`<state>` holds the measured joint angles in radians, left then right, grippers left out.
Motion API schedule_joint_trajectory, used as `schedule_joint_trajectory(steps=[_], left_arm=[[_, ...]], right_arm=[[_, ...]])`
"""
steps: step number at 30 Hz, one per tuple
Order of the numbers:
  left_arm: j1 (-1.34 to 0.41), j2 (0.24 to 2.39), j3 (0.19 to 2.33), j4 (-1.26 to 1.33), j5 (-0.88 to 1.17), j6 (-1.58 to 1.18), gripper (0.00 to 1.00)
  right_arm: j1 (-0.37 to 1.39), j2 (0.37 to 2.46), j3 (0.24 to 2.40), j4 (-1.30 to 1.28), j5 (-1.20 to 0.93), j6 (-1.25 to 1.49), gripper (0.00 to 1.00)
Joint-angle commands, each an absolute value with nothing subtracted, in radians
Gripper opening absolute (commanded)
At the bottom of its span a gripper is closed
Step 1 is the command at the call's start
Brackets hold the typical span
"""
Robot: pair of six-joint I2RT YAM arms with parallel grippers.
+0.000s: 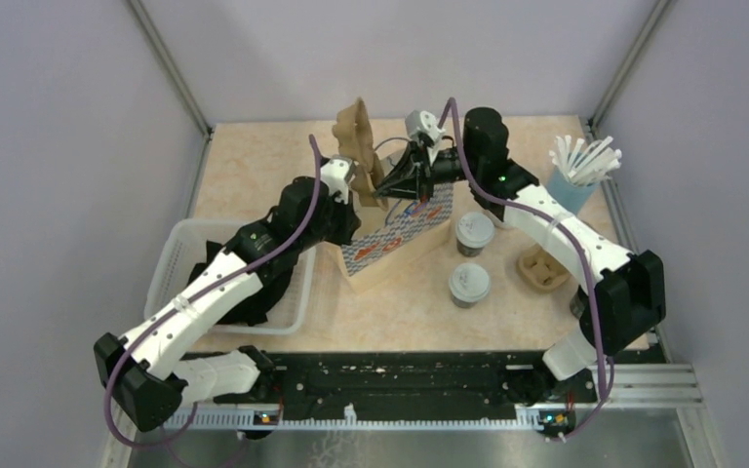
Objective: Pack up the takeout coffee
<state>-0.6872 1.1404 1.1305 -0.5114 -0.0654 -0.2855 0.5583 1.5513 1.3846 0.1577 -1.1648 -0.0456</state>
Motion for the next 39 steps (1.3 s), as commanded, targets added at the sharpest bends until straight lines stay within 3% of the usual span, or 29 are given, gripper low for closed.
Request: schedule_joint_trajectory(steps=[1, 9, 18, 39], left_arm=[[-0.684, 1.076, 1.096, -0.382, -0.081, -0.285, 0.11], [-0.684, 1.057, 1.075, -0.395, -0.094, -0.272, 0.09], [-0.684, 1.069, 1.100, -0.431, -0.144, -0.241, 0.06], [-0.683, 1.136, 1.164, -0.448, -0.334, -0.211, 0.02]], right_arm=[[0.554, 1.523, 1.398, -0.115, -1.168, -0.342, 0.00], [0.517, 1.466, 1.419, -0.353, -1.049, -0.583, 0.00], [0.513, 1.543, 1.665, -0.992, -0.819, -1.043, 0.00], [0.594, 1.573, 1.736, -1.083, -0.567, -1.061, 0.00]])
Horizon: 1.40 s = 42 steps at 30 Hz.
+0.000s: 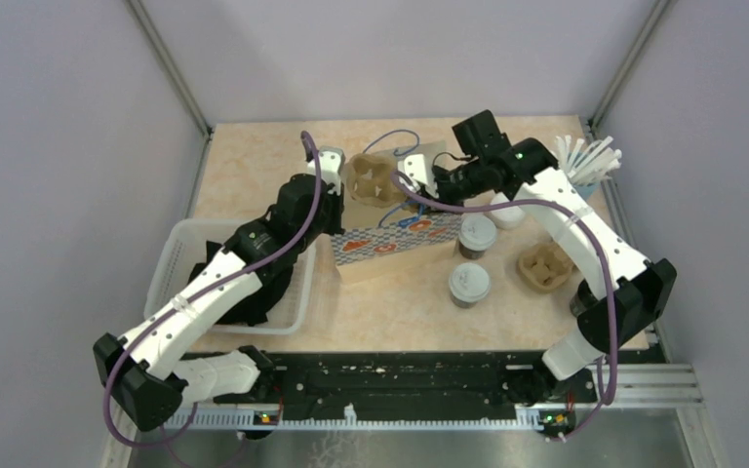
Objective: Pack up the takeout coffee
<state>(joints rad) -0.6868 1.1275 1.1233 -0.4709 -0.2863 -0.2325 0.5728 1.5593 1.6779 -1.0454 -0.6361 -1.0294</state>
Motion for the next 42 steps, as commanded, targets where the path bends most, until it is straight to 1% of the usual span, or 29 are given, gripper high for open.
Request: schedule_joint_trajectory(steps=[1, 8, 9, 10, 11, 12, 14, 15, 16, 19, 21, 23, 24, 25, 28, 31, 33, 35, 38, 41, 42], left_arm=[[-0.683, 1.135, 1.160, -0.448, -0.331, -0.214, 0.02], [-0.683, 1.119, 1.141, -0.459, -0.319, -0.226, 0.02], [-0.683, 1.116, 1.140, -0.459, -0.317, -0.227, 0.02], [-0.683, 1.114, 1.139, -0.459, -0.317, -0.227, 0.02], [-0.683, 1.113, 1.138, -0.461, -0.314, -0.228, 0.02], [-0.683, 1.114, 1.137, -0.462, -0.312, -0.228, 0.02], [-0.683, 1.115, 1.135, -0.463, -0.304, -0.229, 0.02], [-0.683, 1.114, 1.135, -0.466, -0.304, -0.231, 0.02], [-0.683, 1.113, 1.133, -0.466, -0.306, -0.235, 0.02], [-0.683, 1.108, 1.126, -0.462, -0.305, -0.245, 0.02], [-0.683, 1.111, 1.128, -0.464, -0.304, -0.250, 0.02], [-0.683, 1.115, 1.133, -0.474, -0.304, -0.255, 0.02], [-0.683, 1.117, 1.134, -0.476, -0.303, -0.257, 0.03], [-0.683, 1.118, 1.135, -0.482, -0.303, -0.260, 0.03], [-0.683, 1.128, 1.151, -0.505, -0.307, -0.278, 0.06], [-0.683, 1.138, 1.168, -0.537, -0.301, -0.302, 0.12], [-0.683, 1.152, 1.186, -0.567, -0.305, -0.324, 0.18], [-0.683, 1.168, 1.206, -0.599, -0.308, -0.346, 0.24], [-0.683, 1.202, 1.247, -0.655, -0.313, -0.374, 0.29], [-0.683, 1.245, 1.303, -0.724, -0.333, -0.401, 0.30], [-0.683, 1.260, 1.320, -0.747, -0.341, -0.411, 0.30]], right_arm=[[0.599, 1.571, 1.738, -1.082, -0.553, -1.061, 0.00], [0.641, 1.572, 1.745, -1.092, -0.467, -1.057, 0.00], [0.645, 1.573, 1.743, -1.089, -0.455, -1.045, 0.02], [0.651, 1.575, 1.743, -1.084, -0.446, -1.031, 0.11], [0.658, 1.573, 1.742, -1.066, -0.433, -0.992, 0.22], [0.666, 1.568, 1.742, -1.044, -0.422, -0.948, 0.36], [0.679, 1.544, 1.741, -1.005, -0.413, -0.878, 0.67], [0.682, 1.530, 1.732, -0.984, -0.414, -0.835, 0.72], [0.684, 1.511, 1.721, -0.965, -0.428, -0.809, 0.74], [0.691, 1.449, 1.681, -0.891, -0.470, -0.695, 0.75], [0.694, 1.408, 1.641, -0.810, -0.466, -0.574, 0.80], [0.695, 1.359, 1.598, -0.676, -0.420, -0.422, 0.84], [0.695, 1.337, 1.582, -0.615, -0.372, -0.326, 0.89], [0.694, 1.316, 1.569, -0.559, -0.300, -0.223, 0.97], [0.695, 1.282, 1.571, -0.503, -0.084, 0.099, 0.99], [0.695, 1.297, 1.614, -0.592, -0.007, 0.270, 0.99], [0.694, 1.329, 1.667, -0.712, 0.105, 0.375, 0.99], [0.695, 1.382, 1.738, -0.849, 0.172, 0.429, 0.99], [0.696, 1.505, 1.853, -1.026, 0.164, 0.411, 0.99], [0.695, 1.607, 1.969, -1.191, 0.258, 0.466, 0.98], [0.695, 1.630, 1.984, -1.239, 0.278, 0.487, 0.97]])
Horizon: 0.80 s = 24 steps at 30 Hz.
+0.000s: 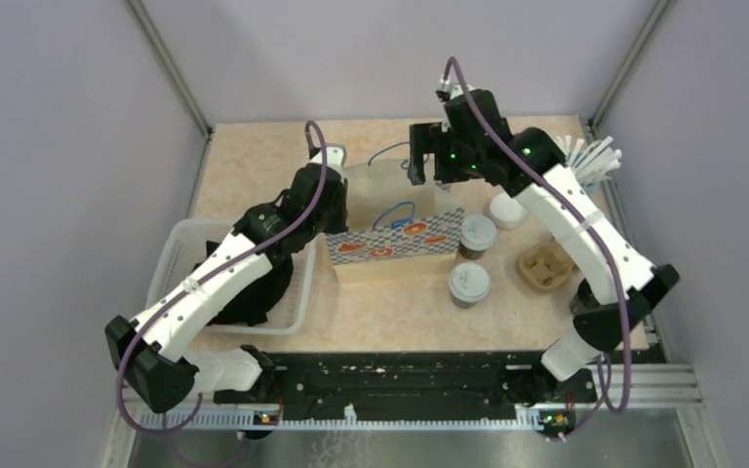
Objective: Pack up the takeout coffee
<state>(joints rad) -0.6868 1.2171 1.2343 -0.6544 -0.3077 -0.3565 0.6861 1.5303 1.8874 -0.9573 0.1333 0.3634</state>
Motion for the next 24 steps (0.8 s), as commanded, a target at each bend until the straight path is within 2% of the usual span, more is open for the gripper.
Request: schedule_joint_trajectory(steps=[1, 6, 10, 13, 15, 18, 21, 24], left_arm=[[-0.683, 1.276, 1.344, -0.772, -0.350, -0.424, 0.30], [-0.683, 1.342, 1.401, -0.858, -0.384, -0.473, 0.30], [-0.682, 1.377, 1.421, -0.876, -0.406, -0.470, 0.30], [-0.683, 1.411, 1.475, -0.901, -0.434, -0.459, 0.21], [-0.683, 1.425, 1.507, -0.901, -0.457, -0.448, 0.17], [-0.682, 1.436, 1.541, -0.881, -0.479, -0.422, 0.08], [-0.681, 1.460, 1.619, -0.899, -0.510, -0.396, 0.00], [-0.681, 1.473, 1.727, -0.950, -0.541, -0.397, 0.00]], right_arm=[[0.696, 1.648, 1.994, -1.265, 0.295, 0.506, 0.94], [0.713, 1.693, 1.989, -1.285, 0.374, 0.561, 0.88], [0.732, 1.741, 2.006, -1.253, 0.442, 0.528, 0.74], [0.763, 1.812, 2.151, -1.343, 0.511, 0.517, 0.62], [0.782, 1.832, 2.199, -1.367, 0.522, 0.509, 0.45], [0.784, 1.821, 2.183, -1.338, 0.506, 0.508, 0.12], [0.783, 1.820, 2.222, -1.319, 0.512, 0.482, 0.02], [0.784, 1.830, 2.334, -1.313, 0.503, 0.431, 0.00]])
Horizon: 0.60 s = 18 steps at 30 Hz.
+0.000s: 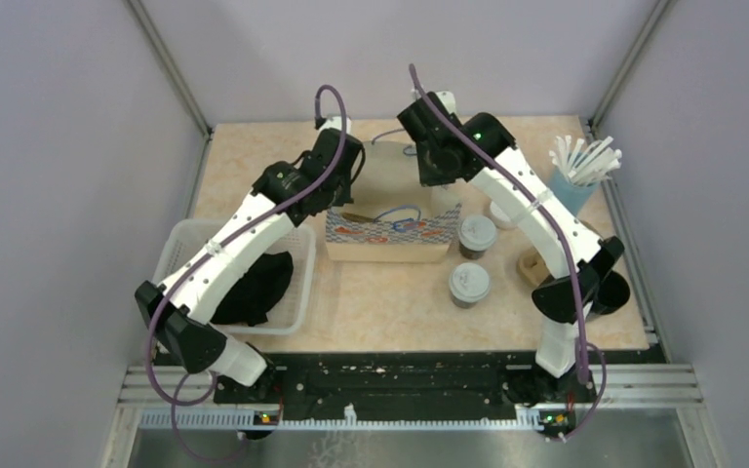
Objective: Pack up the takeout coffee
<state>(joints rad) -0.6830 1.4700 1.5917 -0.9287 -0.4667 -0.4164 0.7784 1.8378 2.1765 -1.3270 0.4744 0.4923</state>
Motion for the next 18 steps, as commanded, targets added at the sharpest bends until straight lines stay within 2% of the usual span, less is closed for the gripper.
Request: schedule_joint_trajectory(steps=[1, 4, 6, 9, 11, 14, 18], left_arm=[[-0.681, 1.468, 1.744, -0.973, -0.542, -0.415, 0.00], [-0.681, 1.426, 1.720, -0.993, -0.520, -0.482, 0.00], [-0.681, 1.387, 1.629, -0.960, -0.486, -0.518, 0.00], [-0.667, 1.345, 1.455, -0.893, -0.456, -0.564, 0.00], [-0.644, 1.350, 1.419, -0.904, -0.409, -0.587, 0.00], [-0.654, 1.344, 1.530, -0.980, -0.358, -0.606, 0.00], [-0.655, 1.198, 1.369, -0.747, -0.279, -0.537, 0.01]], right_arm=[[0.784, 1.832, 2.358, -1.307, 0.502, 0.419, 0.00], [0.783, 1.818, 2.360, -1.261, 0.497, 0.399, 0.00], [0.784, 1.800, 2.310, -1.201, 0.503, 0.359, 0.00], [0.771, 1.731, 2.080, -1.007, 0.591, 0.264, 0.00], [0.723, 1.677, 1.922, -0.838, 0.477, 0.194, 0.00], [0.681, 1.626, 1.899, -0.697, 0.364, 0.168, 0.00], [0.668, 1.609, 1.845, -0.524, 0.263, 0.076, 0.00]])
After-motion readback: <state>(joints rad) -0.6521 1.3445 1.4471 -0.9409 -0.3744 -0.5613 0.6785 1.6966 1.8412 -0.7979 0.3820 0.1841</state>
